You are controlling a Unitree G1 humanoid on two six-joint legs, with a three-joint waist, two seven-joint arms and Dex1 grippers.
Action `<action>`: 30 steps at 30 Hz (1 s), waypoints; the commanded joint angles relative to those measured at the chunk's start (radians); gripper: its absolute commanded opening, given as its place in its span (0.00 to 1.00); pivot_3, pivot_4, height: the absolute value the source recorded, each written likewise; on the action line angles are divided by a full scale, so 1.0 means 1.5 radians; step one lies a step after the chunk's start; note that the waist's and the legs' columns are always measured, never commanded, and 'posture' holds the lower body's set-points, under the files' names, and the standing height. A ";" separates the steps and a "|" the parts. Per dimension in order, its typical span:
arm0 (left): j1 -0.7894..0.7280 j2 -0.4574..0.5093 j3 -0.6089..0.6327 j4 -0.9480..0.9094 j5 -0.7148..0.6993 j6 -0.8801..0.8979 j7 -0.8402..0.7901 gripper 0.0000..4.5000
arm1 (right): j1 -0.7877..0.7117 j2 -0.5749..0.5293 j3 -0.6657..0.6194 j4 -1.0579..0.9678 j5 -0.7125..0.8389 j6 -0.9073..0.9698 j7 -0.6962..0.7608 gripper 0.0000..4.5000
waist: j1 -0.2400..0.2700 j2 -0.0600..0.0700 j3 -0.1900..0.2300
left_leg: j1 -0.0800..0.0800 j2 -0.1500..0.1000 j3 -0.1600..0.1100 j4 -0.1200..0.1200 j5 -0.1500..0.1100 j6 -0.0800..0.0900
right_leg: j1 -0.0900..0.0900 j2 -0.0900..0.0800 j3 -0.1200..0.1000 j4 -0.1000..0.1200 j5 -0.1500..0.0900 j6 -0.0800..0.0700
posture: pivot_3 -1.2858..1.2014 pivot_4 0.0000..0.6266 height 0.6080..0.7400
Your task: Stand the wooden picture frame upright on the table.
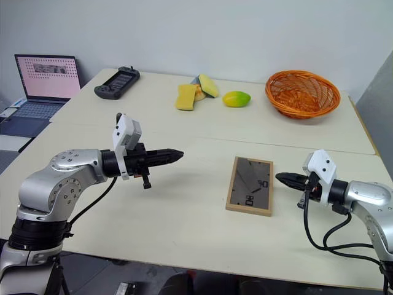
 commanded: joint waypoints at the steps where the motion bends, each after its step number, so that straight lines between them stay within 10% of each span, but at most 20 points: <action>1: -0.010 0.003 0.013 -0.015 0.000 -0.004 0.005 0.01 | -0.010 0.001 -0.027 -0.001 0.006 -0.005 0.001 0.00 | 0.000 0.000 0.000 | 0.000 0.000 0.000 0.000 0.000 0.000 | 0.000 0.000 0.000 0.000 0.000 0.000 | 0.52 0.24 1.00; 30: -0.021 -0.037 -0.107 0.094 0.106 -0.117 -0.076 0.01 | 0.041 0.074 -0.024 0.047 -0.086 -0.052 -0.090 0.00 | 0.000 0.000 0.000 | -0.002 -0.001 0.000 0.003 0.001 0.001 | -0.005 0.000 0.001 0.008 0.000 0.001 | 0.52 0.24 1.00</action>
